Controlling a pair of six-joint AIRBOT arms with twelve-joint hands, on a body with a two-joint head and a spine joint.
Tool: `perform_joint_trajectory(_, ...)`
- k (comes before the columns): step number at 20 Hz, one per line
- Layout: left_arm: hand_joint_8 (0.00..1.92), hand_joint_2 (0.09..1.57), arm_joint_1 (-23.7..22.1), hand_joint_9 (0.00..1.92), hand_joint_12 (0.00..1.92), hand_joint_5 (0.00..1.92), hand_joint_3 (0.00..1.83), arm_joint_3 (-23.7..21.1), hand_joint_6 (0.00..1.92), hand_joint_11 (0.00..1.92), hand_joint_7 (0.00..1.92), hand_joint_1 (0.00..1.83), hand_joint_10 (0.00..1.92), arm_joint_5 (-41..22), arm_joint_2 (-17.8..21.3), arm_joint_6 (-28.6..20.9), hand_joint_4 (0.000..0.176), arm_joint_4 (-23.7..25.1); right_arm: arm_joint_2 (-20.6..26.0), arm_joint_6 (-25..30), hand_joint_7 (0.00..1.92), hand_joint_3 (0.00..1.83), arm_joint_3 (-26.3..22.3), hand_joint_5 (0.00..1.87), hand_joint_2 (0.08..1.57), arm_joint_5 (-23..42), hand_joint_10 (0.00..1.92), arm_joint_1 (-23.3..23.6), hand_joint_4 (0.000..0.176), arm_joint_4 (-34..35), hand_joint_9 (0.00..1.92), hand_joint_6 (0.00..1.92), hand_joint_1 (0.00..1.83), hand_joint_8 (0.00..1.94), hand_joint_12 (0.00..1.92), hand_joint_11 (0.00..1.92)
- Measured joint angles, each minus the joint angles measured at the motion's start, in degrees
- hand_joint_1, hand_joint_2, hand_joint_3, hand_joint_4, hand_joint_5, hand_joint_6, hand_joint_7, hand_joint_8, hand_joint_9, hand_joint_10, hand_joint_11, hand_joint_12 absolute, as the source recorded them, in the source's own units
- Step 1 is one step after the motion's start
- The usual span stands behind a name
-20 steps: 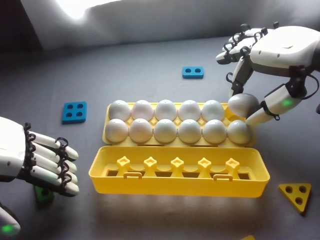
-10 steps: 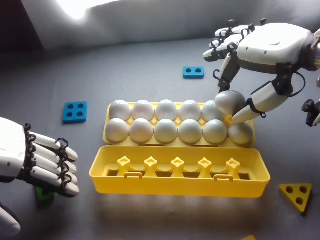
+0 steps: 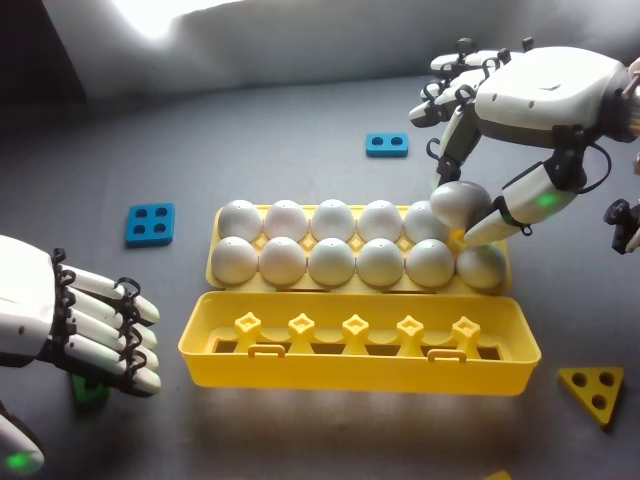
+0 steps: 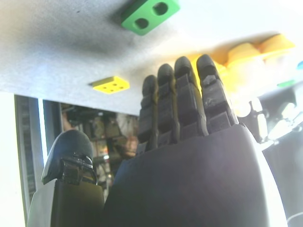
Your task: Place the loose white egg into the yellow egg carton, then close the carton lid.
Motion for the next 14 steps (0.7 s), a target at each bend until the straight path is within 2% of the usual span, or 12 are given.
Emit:
perform_joint_trajectory(3,0.0,1.24,0.0,0.21,0.21,0.22,0.0,0.0,0.0,0.01,0.26,0.0,0.0,0.0,0.0,-0.02,0.0,0.0,0.0,0.0,0.35,0.0,0.0,1.1,1.05,-0.02,0.0,0.0,0.176,0.02,0.22,0.78,1.05,0.0,0.0,0.01)
perform_joint_trajectory(7,0.0,1.24,0.0,0.22,0.21,0.22,0.0,0.0,0.0,0.0,0.26,0.0,0.01,0.0,0.0,0.0,0.0,0.0,0.0,-0.02,0.38,0.0,0.0,1.16,1.03,-0.02,0.0,0.0,0.176,0.04,0.24,0.67,1.06,0.0,0.04,0.02)
perform_joint_trajectory(8,0.0,1.24,0.0,0.21,0.22,0.22,0.0,0.0,0.0,0.0,0.26,0.0,0.0,0.02,0.0,0.0,0.0,0.0,0.0,-0.02,0.36,0.0,0.0,1.05,0.92,-0.02,0.01,0.0,0.156,0.04,0.23,0.28,0.92,0.01,0.06,0.01)
perform_joint_trajectory(9,0.0,1.24,0.0,0.21,0.22,0.22,0.0,0.0,0.0,0.0,0.25,0.0,0.0,0.0,0.0,0.0,0.0,0.0,0.0,-0.02,0.35,0.0,0.0,1.04,0.88,-0.02,0.0,0.0,0.159,0.02,0.21,0.11,0.85,0.0,0.09,0.0)
perform_joint_trajectory(10,0.0,1.24,0.0,0.2,0.22,0.22,0.0,0.0,0.0,0.0,0.25,0.0,0.0,0.0,0.0,-0.02,0.0,0.0,0.0,-0.04,0.31,0.0,0.0,0.98,0.87,-0.04,0.0,0.0,0.173,-0.02,0.2,0.04,0.72,0.0,0.02,0.0)
perform_joint_trajectory(11,0.0,1.24,0.0,0.2,0.22,0.22,0.0,0.0,0.0,0.0,0.25,0.0,0.0,0.0,0.0,-0.02,0.0,0.0,0.0,-0.22,0.3,0.0,0.0,0.98,0.86,-0.15,0.0,0.0,0.153,-0.13,0.2,0.03,0.69,0.0,0.0,0.0)
perform_joint_trajectory(13,0.01,1.25,0.0,0.21,0.24,0.24,0.0,0.0,0.01,0.01,0.27,0.0,0.01,0.02,0.0,0.0,0.0,0.0,-0.07,-0.33,0.28,0.0,-0.02,0.9,0.82,-1.09,0.0,-0.04,0.173,-0.76,0.18,0.0,0.64,0.0,0.0,0.0)
perform_joint_trajectory(14,0.0,1.24,0.0,0.21,0.24,0.23,0.0,0.0,0.0,0.01,0.26,0.0,0.0,0.0,0.02,0.0,0.0,0.0,-0.17,-0.46,0.24,0.0,-0.15,0.78,0.79,-1.46,0.0,-0.04,0.175,-1.14,0.15,0.0,0.6,0.0,0.0,0.0)
